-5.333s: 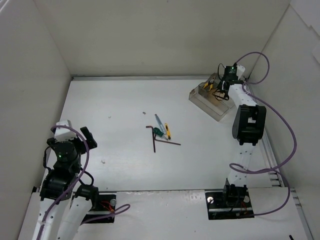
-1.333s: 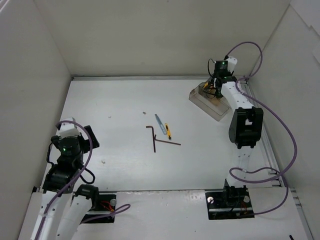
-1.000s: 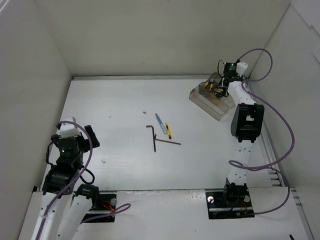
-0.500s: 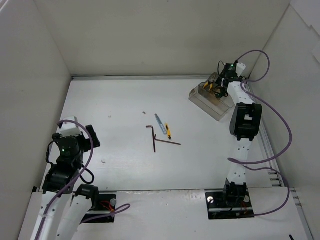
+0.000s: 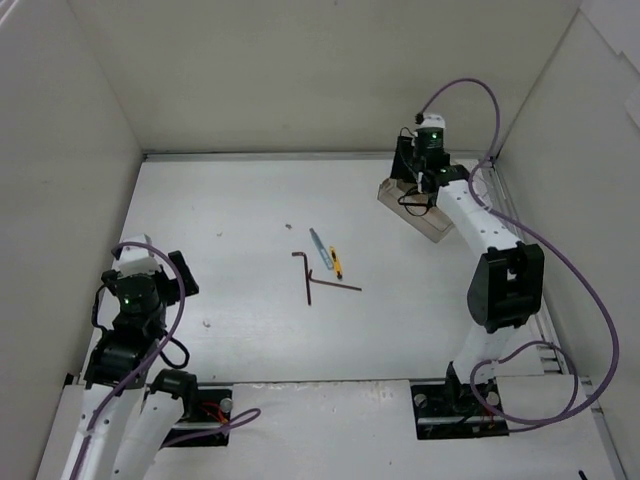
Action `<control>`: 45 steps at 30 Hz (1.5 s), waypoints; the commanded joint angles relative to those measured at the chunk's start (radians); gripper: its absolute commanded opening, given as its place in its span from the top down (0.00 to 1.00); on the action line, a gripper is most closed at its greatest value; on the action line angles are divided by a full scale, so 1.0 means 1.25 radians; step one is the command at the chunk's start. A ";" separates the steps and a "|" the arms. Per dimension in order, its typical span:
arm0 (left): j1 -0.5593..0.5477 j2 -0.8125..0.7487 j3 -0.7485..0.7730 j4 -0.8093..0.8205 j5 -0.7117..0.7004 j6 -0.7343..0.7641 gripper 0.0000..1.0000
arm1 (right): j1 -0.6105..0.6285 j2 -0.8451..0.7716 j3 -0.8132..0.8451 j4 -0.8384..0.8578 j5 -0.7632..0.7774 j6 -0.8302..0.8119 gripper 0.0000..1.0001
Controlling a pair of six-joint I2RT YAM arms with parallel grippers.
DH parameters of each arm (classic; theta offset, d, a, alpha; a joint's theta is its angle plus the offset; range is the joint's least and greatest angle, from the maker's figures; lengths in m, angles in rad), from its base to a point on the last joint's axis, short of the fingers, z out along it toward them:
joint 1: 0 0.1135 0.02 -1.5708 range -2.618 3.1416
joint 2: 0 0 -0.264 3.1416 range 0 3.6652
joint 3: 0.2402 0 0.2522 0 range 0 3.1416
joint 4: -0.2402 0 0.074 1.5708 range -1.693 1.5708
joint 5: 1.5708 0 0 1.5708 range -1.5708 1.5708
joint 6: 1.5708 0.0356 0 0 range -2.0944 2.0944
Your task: Sort the tools into containers
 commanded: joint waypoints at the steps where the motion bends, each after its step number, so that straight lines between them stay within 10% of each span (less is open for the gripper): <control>1: -0.003 0.002 0.044 0.002 -0.035 -0.029 0.00 | 0.068 -0.092 -0.089 0.021 -0.090 -0.056 0.50; 15: -0.003 0.021 0.060 -0.021 0.001 -0.043 0.00 | 0.335 -0.113 -0.200 -0.023 -0.082 -0.061 0.55; 45: -0.003 0.075 0.061 -0.010 0.000 -0.029 0.00 | 0.364 0.208 -0.022 -0.033 -0.141 -0.147 0.56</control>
